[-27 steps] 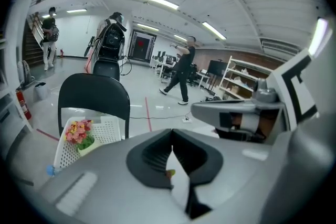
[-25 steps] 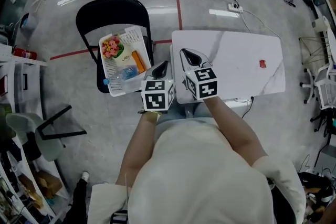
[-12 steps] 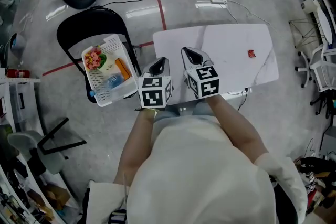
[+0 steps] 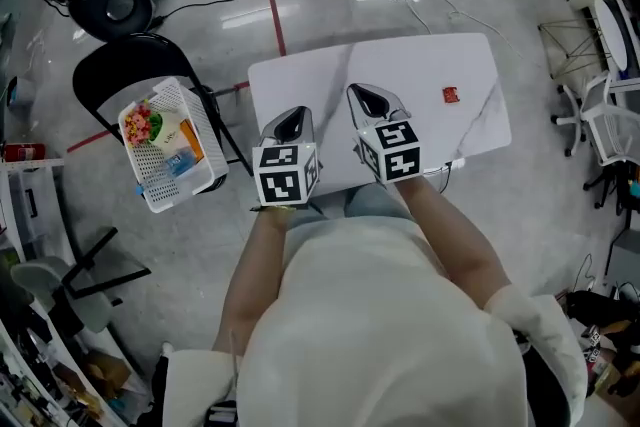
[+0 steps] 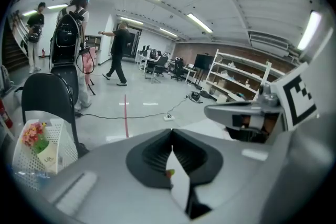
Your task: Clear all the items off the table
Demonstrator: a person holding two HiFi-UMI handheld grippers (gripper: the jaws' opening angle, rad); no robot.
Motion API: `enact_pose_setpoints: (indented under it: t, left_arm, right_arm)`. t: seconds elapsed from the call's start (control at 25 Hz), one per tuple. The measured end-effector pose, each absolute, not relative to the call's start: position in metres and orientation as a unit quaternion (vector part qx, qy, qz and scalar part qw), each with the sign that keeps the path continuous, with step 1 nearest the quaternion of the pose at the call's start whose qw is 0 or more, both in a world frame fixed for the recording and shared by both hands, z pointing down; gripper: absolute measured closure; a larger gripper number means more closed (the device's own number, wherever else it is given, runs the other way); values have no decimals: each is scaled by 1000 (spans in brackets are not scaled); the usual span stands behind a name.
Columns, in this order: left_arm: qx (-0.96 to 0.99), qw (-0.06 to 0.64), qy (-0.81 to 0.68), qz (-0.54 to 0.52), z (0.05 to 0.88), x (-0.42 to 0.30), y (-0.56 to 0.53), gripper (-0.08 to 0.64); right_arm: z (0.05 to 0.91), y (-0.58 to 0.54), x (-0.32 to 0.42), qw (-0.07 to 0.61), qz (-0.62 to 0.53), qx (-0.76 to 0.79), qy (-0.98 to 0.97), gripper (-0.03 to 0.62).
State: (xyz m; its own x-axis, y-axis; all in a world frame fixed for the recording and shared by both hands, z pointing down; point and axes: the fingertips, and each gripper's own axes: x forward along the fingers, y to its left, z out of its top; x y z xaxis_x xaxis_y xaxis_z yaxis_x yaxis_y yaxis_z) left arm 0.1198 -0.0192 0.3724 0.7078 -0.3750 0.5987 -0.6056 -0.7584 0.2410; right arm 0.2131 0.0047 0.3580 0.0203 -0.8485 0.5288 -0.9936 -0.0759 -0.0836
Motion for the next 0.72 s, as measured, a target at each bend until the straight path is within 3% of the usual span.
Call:
enact_pose_setpoints:
  t: [0.72]
  left_arm:
    - [908, 208, -208, 298, 407, 299, 88, 551]
  right_arm:
    - [397, 119, 404, 154, 259, 739, -602, 594]
